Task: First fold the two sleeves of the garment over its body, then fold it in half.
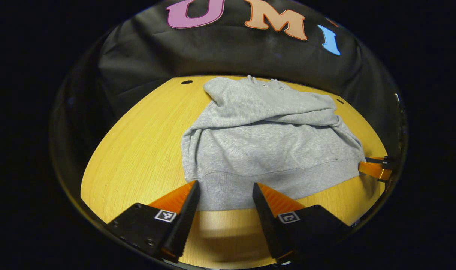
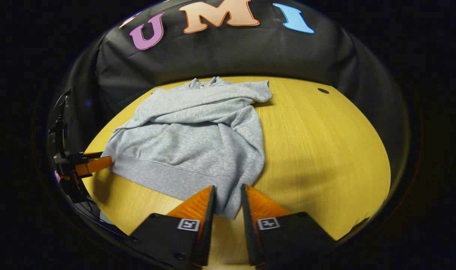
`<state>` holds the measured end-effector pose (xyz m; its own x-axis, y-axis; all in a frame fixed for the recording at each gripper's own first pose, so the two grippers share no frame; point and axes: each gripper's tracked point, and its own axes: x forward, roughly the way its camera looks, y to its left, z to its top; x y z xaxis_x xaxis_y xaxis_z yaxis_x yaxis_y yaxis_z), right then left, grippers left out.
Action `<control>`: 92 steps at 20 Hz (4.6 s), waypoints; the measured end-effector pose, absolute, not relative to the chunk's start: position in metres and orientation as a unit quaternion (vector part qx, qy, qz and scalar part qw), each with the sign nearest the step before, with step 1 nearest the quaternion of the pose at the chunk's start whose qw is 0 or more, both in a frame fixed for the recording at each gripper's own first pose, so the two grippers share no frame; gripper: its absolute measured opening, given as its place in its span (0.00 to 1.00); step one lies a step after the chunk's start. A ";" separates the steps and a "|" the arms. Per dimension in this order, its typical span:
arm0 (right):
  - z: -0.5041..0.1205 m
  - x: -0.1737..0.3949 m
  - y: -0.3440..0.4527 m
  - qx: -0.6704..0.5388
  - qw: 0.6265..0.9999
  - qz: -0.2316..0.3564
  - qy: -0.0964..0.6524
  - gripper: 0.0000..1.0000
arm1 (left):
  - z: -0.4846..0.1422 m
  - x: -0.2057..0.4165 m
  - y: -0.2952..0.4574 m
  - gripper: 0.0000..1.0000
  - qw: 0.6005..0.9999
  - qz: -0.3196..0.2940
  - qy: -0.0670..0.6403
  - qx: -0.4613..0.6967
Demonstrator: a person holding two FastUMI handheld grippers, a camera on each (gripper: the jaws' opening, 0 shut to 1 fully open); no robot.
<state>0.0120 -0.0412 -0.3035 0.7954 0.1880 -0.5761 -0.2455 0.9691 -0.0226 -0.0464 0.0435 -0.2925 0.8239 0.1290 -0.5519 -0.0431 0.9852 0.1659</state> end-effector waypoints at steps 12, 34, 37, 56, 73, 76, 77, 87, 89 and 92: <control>-0.297 0.009 -0.033 -0.053 0.943 0.109 0.310 0.05 | -0.294 -0.038 0.026 0.00 0.957 0.023 0.288 0.031; -0.189 0.096 -0.001 0.033 0.969 0.106 0.221 0.05 | -0.189 0.042 0.014 0.00 0.979 0.011 0.205 -0.015; -0.179 0.117 0.002 0.031 0.970 0.105 0.216 0.05 | -0.177 0.065 0.014 0.00 0.980 0.008 0.199 -0.009; -0.213 0.203 0.006 0.022 0.958 0.089 0.271 0.25 | -0.199 0.178 0.037 0.00 0.969 0.029 0.242 0.034; -0.097 0.181 0.002 0.062 0.987 0.074 0.126 0.99 | -0.089 0.134 0.032 0.94 0.990 0.026 0.124 0.068; -0.070 0.148 0.004 0.042 0.993 0.070 0.091 0.99 | -0.072 0.106 0.028 0.94 0.991 0.021 0.111 0.070; -0.064 0.134 0.009 0.040 0.993 0.075 0.085 0.99 | -0.067 0.098 0.025 0.94 0.992 0.021 0.107 0.069; -0.052 0.043 0.035 0.025 0.993 0.090 0.069 0.99 | -0.061 0.021 0.011 0.94 0.993 0.013 0.113 0.042; -0.048 0.037 0.039 0.035 0.993 0.091 0.065 0.99 | -0.070 0.012 0.002 0.94 0.991 -0.009 0.127 0.033; -0.046 0.036 0.041 0.034 0.993 0.091 0.063 0.99 | -0.080 0.004 -0.004 0.95 0.988 -0.032 0.145 0.040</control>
<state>0.0355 0.0414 -0.0459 0.9756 0.1852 -0.1182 -0.1767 0.9811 0.0789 0.0041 -0.0037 -0.0797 0.9558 -0.0519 -0.2895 0.0748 0.9948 0.0688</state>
